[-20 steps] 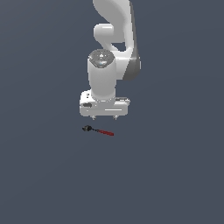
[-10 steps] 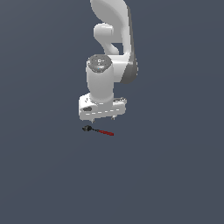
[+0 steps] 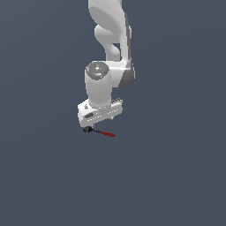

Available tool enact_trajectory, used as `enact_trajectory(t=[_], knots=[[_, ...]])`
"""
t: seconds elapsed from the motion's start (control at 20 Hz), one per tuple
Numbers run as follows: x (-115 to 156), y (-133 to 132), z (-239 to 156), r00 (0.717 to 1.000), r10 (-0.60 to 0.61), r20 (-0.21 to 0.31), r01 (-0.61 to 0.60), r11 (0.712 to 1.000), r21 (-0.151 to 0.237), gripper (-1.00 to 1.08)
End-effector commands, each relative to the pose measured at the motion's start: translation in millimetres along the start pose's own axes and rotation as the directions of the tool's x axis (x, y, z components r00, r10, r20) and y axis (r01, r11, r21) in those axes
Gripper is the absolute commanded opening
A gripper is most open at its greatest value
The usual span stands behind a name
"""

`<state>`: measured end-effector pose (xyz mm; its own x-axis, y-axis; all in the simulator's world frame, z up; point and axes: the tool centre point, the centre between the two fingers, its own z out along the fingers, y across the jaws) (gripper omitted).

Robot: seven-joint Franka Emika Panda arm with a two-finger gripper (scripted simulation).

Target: Pick up the object and move it to a goal position.

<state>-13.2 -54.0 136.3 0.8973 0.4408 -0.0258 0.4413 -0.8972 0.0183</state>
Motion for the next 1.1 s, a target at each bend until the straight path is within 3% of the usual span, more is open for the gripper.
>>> enact_trajectory(t=[0.0,0.5,0.75,1.05], knots=[[-2,2,6,0.998,-0.066,0.000,0.066,0.998,0.000,1.00],[-10,9,28,0.948,-0.319,-0.003,0.319,0.948,0.000,1.00],[-14,11,38,0.898,-0.439,-0.007,0.439,0.898,0.000,1.00],[-19,14,51,0.820,-0.573,-0.012,0.573,0.820,0.000,1.00]])
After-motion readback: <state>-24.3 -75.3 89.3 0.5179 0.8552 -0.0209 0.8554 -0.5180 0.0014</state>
